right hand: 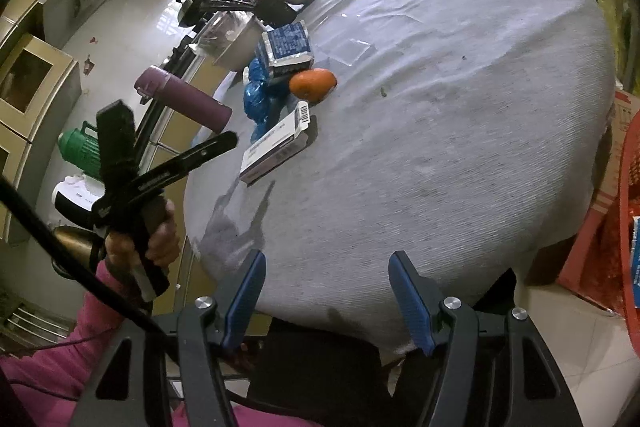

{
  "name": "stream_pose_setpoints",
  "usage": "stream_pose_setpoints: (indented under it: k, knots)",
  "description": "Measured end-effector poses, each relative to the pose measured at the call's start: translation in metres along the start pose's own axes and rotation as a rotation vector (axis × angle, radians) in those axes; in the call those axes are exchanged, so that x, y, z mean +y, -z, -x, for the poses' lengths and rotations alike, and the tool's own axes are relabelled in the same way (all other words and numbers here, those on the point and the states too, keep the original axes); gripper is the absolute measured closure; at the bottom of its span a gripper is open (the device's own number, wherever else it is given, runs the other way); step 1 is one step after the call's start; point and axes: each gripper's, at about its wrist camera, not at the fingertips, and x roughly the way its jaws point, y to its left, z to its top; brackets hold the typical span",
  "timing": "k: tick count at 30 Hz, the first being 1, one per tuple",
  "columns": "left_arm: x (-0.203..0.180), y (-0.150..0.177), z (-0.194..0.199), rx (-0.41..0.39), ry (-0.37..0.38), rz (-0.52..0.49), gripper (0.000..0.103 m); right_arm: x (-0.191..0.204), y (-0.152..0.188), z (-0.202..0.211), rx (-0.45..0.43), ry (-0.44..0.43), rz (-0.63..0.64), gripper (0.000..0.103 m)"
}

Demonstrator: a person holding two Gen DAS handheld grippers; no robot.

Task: Collect trash
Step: 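Lower the left tool onto the white medicine box and grasp it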

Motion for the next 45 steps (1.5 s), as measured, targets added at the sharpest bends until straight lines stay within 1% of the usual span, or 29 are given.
stream_pose_setpoints:
  k: [4,10,13,14,16,17,19,20,21,24,26,27,29,33,36,39,42,44,45]
  knots:
    - [-0.007,0.0,-0.011,0.019,-0.009,-0.054,0.022,0.002,0.003,-0.004,0.009,0.004,0.002,0.035]
    - [-0.002,0.007,-0.02,0.039,0.027,-0.028,0.022,0.001,0.005,-0.004,0.011,0.011,0.001,0.035]
    - [-0.005,0.014,-0.023,0.06,0.048,-0.039,0.023,-0.002,0.006,-0.004,0.012,0.01,-0.011,0.035]
    - [-0.007,0.017,-0.02,0.049,0.046,-0.051,0.023,-0.003,0.006,-0.004,0.011,0.01,-0.016,0.035]
    - [-0.011,0.022,-0.018,0.053,0.07,-0.068,0.025,-0.005,0.006,-0.004,0.011,0.012,-0.021,0.035]
    - [-0.014,0.025,-0.015,0.055,0.087,-0.077,0.027,-0.006,0.006,-0.005,0.011,0.012,-0.024,0.035]
    - [-0.021,0.03,-0.011,0.071,0.135,-0.092,0.027,-0.007,0.005,-0.005,0.012,0.01,-0.03,0.035]
    - [-0.024,0.032,-0.008,0.076,0.145,-0.1,0.027,-0.009,0.005,-0.006,0.013,0.01,-0.033,0.035]
    - [-0.026,0.033,-0.006,0.074,0.139,-0.11,0.027,-0.009,0.005,-0.006,0.013,0.01,-0.035,0.035]
    - [-0.029,0.028,0.0,0.036,0.059,-0.151,0.027,-0.013,0.004,-0.008,0.015,0.007,-0.046,0.035]
    - [-0.025,0.018,-0.001,0.023,0.016,-0.152,0.027,-0.015,0.004,-0.01,0.02,0.002,-0.054,0.035]
    - [-0.022,0.013,-0.003,0.023,0.011,-0.144,0.027,-0.015,0.004,-0.011,0.022,0.0,-0.057,0.035]
    - [-0.016,0.002,-0.011,0.045,0.027,-0.13,0.027,-0.015,0.004,-0.011,0.022,-0.001,-0.055,0.035]
    - [-0.014,-0.011,-0.031,0.116,0.018,-0.175,0.027,-0.016,0.003,-0.008,0.013,0.001,-0.051,0.035]
    - [-0.009,-0.017,-0.043,0.18,0.047,-0.172,0.027,-0.019,0.004,-0.006,0.006,0.002,-0.063,0.035]
    - [-0.008,-0.02,-0.05,0.209,0.037,-0.188,0.027,-0.023,0.004,-0.005,0.006,0.001,-0.077,0.035]
    - [-0.007,-0.019,-0.055,0.235,0.059,-0.188,0.027,-0.023,0.003,-0.006,0.007,0.001,-0.074,0.035]
    - [-0.008,-0.014,-0.057,0.245,0.067,-0.187,0.027,-0.021,0.003,-0.006,0.006,0.002,-0.068,0.035]
    - [-0.009,-0.011,-0.057,0.236,0.064,-0.19,0.027,-0.02,0.003,-0.006,0.004,0.002,-0.065,0.035]
